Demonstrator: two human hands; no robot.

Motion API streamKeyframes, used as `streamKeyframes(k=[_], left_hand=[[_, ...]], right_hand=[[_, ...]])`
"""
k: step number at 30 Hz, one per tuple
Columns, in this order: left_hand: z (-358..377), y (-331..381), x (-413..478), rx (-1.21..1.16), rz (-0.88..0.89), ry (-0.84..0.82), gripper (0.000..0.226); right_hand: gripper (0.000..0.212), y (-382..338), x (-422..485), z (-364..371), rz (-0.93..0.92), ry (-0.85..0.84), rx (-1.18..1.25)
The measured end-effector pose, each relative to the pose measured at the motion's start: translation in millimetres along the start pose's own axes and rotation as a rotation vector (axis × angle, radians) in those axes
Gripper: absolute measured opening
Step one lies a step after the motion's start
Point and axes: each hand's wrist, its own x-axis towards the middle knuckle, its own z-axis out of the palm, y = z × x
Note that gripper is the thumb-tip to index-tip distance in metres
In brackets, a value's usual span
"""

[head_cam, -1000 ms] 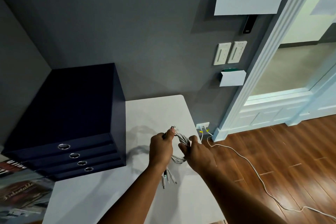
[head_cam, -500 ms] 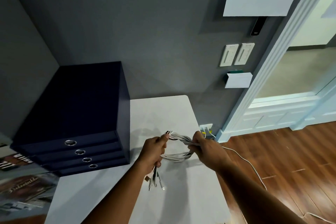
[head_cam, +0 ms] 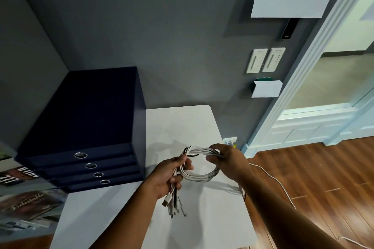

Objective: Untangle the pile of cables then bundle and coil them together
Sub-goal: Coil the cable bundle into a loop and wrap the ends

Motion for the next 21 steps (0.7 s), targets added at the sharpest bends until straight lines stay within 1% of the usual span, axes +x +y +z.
streamKeyframes(k=[2, 5, 6, 8, 11, 14, 17, 19, 21], left_hand=[[-1, -2, 1, -0.019, 0.043, 0.039, 0.026], [3, -4, 1, -0.052, 0.083, 0.056, 0.025], [4, -4, 0, -0.064, 0.091, 0.056, 0.027], [5, -5, -2, -0.079, 0.094, 0.042, 0.038], [6, -4, -3, -0.078, 0.068, 0.015, 0.052], [14, 6, -3, -0.029, 0.017, 0.078, 0.063], [15, 15, -3, 0.057, -0.009, 0.113, 0.057], [11, 15, -2, 0.065, -0.022, 0.097, 0.052], [7, 14, -3, 0.070, -0.036, 0.072, 0.048]], right_hand=[[0.033, 2, -1, -2, -0.042, -0.021, 0.026], [0.020, 3, -2, -7, -0.108, -0.065, 0.057], [0.015, 2, -3, -9, -0.125, -0.078, 0.062], [0.010, 3, -4, -13, -0.152, -0.104, 0.056], [0.015, 1, -5, -13, -0.130, -0.111, 0.008], [0.019, -1, -4, -11, -0.100, -0.106, -0.085], [0.019, -3, -7, -12, -0.138, -0.120, -0.105], [0.017, -5, -9, -14, -0.160, -0.136, -0.109], [0.011, -5, -9, -15, -0.156, -0.143, -0.063]])
